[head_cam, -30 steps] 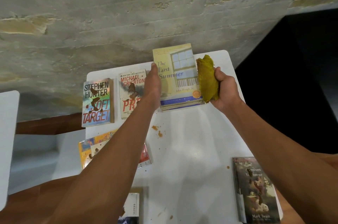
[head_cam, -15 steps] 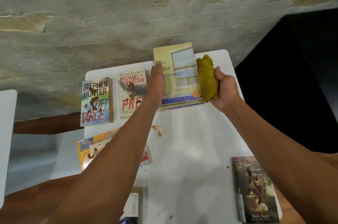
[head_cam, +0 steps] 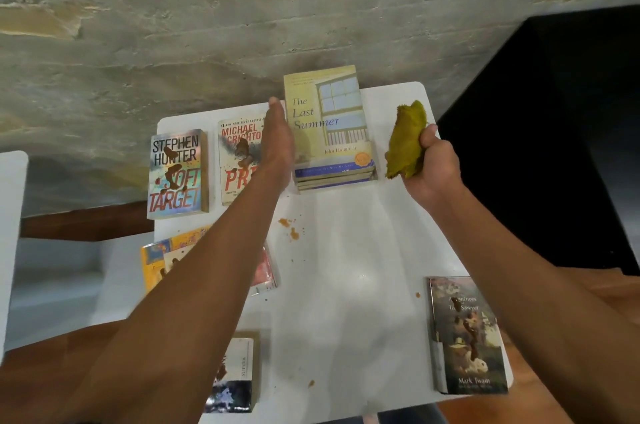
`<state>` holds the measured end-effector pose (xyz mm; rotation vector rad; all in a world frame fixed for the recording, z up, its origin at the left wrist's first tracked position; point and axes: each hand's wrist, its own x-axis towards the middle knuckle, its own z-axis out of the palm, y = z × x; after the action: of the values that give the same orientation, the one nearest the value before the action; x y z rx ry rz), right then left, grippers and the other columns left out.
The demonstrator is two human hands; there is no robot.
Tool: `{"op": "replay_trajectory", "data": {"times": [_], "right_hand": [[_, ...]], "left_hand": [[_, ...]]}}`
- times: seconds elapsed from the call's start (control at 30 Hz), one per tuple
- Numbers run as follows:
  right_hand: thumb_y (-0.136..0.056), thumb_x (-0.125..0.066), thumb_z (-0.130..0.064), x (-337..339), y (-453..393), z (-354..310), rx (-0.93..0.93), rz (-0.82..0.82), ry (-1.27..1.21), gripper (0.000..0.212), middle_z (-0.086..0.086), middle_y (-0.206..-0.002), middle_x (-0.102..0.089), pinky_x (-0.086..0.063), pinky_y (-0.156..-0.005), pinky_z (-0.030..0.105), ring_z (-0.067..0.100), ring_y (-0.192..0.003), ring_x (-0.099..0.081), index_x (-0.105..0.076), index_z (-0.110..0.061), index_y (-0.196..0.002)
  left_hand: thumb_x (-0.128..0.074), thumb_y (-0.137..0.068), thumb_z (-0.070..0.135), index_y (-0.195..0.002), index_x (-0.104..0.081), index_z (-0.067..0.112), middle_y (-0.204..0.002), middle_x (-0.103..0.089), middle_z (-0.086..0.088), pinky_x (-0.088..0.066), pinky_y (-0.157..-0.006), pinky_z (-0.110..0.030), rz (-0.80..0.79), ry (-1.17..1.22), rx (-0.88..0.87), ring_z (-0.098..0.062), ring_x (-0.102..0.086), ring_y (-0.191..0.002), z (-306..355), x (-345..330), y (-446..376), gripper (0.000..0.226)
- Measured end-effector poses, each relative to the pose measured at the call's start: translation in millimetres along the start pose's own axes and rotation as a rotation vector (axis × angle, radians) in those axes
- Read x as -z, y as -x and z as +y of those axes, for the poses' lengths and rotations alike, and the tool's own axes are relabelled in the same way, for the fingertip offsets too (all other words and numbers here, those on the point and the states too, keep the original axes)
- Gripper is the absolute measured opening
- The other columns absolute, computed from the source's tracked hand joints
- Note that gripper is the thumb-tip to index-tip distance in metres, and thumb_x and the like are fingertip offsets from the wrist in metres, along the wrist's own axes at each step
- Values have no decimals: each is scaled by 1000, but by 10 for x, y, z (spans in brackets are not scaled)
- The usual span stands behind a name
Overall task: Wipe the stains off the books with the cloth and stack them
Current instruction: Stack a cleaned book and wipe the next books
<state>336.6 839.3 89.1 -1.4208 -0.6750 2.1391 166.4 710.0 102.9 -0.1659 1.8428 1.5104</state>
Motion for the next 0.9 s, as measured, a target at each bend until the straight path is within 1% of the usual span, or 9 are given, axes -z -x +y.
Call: {"op": "replay_trajectory", "data": {"times": [0.1, 0.17, 0.3, 0.43, 0.47, 0.57, 0.67, 0.8, 0.9], "right_hand": [[-102, -50, -41, 385, -1, 27, 58, 142, 286, 30, 4, -112, -71, -53, -99, 44, 22, -104, -68, -63, -19, -118], [-101, -54, -41, 646, 56, 81, 84, 219, 464, 34, 3, -115, -68, -52, -100, 44, 21, -106, -65, -62, -18, -124], [-95, -66, -29, 1008, 211, 277, 127, 178, 638, 41, 6, -112, -66, -54, -97, 46, 23, -104, -66, -59, -7, -130], [-91, -73, -25, 1165, 339, 396, 204, 106, 855, 51, 7, -117, -63, -54, -95, 40, 23, -106, -63, -55, -6, -135], [-90, -74, -26, 1178, 371, 399, 243, 83, 922, 52, 5, -118, -62, -54, -95, 39, 23, -107, -62, -56, -7, -135], [-88, -76, -27, 1207, 444, 392, 395, -19, 1136, 46, 1, -110, -63, -53, -94, 36, 20, -102, -62, -61, -12, -129], [-89, -73, -24, 1191, 444, 415, 584, -176, 1412, 34, -1, -99, -62, -49, -85, 31, 19, -92, -58, -67, -11, -120], [-90, -69, -28, 1279, 432, 609, 662, -352, 1710, 25, 10, -100, -61, -47, -72, 30, 26, -89, -60, -68, -14, -111], [-91, -68, -26, 1353, 503, 714, 743, -383, 1833, 31, 12, -105, -59, -52, -75, 36, 30, -94, -61, -65, -13, -120]], "left_hand": [[-33, -109, 42, -107, -64, 23, -99, -59, 10, -41, -77, -22, 193, -112, -178, -8, -58, -93, -107, 90, 186, 36], [-42, -107, 36, -114, -66, 15, -105, -64, 4, -45, -86, -28, 289, -157, -317, -16, -61, -103, -292, 222, 241, 33], [-49, -103, 23, -115, -71, 14, -111, -70, 2, -52, -91, -31, 375, -303, -438, -14, -63, -97, -718, 455, 502, 26], [-52, -101, 12, -118, -71, 7, -118, -70, -8, -40, -81, 0, 452, -342, -469, -15, -61, -107, -1132, 664, 869, 26], [-53, -101, 13, -116, -71, 8, -116, -70, -7, -43, -84, -3, 473, -359, -468, -16, -62, -105, -1225, 714, 957, 25], [-55, -100, 24, -109, -72, 8, -106, -72, -11, -53, -91, -38, 562, -475, -443, -25, -65, -98, -1504, 883, 1235, 25], [-56, -98, 23, -116, -70, 8, -122, -66, -16, -48, -101, -43, 663, -573, -355, -31, -60, -115, -1791, 1179, 1514, 28], [-57, -95, 31, -124, -67, 15, -131, -60, -12, -47, -103, -52, 783, -699, -121, -32, -56, -121, -2133, 1589, 1925, 34], [-57, -96, 32, -138, -54, 11, -143, -48, -14, -37, -109, -54, 756, -820, 8, -34, -43, -133, -2259, 1733, 2152, 47]]}}
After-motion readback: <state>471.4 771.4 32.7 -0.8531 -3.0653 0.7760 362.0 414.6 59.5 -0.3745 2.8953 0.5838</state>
